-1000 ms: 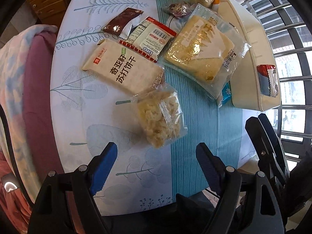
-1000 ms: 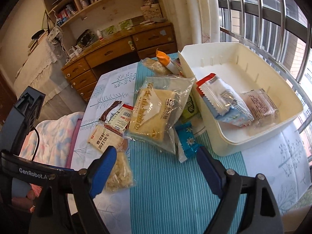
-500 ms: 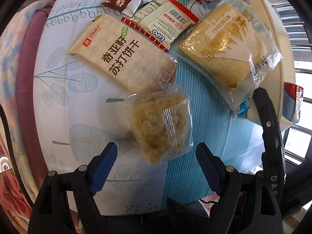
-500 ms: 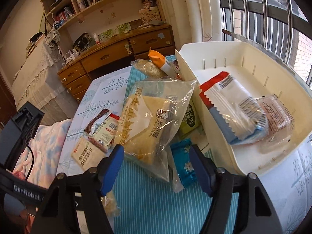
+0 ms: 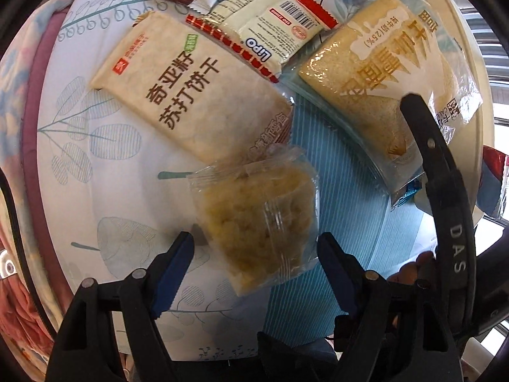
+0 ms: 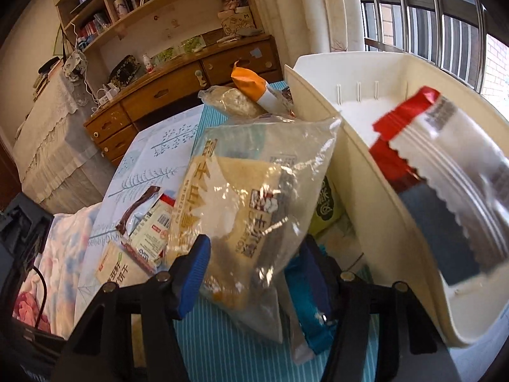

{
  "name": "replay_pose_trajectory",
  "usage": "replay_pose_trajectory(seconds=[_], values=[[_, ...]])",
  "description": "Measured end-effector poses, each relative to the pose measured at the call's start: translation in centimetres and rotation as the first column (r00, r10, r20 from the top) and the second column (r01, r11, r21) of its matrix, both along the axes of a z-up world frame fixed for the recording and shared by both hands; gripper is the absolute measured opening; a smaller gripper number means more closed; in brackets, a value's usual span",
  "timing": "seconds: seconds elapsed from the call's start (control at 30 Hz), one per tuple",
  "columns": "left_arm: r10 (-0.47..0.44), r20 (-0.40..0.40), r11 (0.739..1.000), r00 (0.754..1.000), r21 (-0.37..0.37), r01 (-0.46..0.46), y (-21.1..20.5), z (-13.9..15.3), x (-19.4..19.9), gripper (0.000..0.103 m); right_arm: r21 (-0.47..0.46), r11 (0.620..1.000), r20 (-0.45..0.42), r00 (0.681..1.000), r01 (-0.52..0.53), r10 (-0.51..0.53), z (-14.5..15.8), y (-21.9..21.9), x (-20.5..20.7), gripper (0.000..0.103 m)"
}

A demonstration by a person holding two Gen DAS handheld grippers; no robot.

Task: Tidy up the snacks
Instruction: 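Grasp the clear bag of rice crisps with the left tool while the right tool grasps the clear bread bag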

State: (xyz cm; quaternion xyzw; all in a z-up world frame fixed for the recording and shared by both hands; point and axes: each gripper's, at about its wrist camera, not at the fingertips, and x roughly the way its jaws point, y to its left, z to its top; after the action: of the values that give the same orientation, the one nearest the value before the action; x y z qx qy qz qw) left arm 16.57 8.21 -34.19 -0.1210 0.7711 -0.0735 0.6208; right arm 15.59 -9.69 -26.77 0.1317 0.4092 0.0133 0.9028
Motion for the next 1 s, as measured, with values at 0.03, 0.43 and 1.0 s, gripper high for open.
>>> replay_pose_trajectory(seconds=[0.03, 0.43, 1.0], values=[[-0.001, -0.001, 1.0, 1.0, 0.0, 0.001, -0.3, -0.2, 0.2, 0.075, 0.005, 1.0, 0.002, 1.0, -0.005, 0.005, 0.0, 0.0, 0.2, 0.058], [0.021, -0.016, 1.0, 1.0, -0.019, -0.021, -1.4, -1.0, 1.8, 0.058, 0.057, 0.995, 0.003, 0.997, -0.079, 0.079, 0.6, 0.2, 1.5, 0.034], [0.005, 0.049, 0.998, 0.999, -0.06, -0.002, 0.6, 2.1, 1.7, 0.057, -0.026, 0.99, -0.015, 0.991, -0.136, 0.136, 5.1, 2.1, -1.3, 0.023]])
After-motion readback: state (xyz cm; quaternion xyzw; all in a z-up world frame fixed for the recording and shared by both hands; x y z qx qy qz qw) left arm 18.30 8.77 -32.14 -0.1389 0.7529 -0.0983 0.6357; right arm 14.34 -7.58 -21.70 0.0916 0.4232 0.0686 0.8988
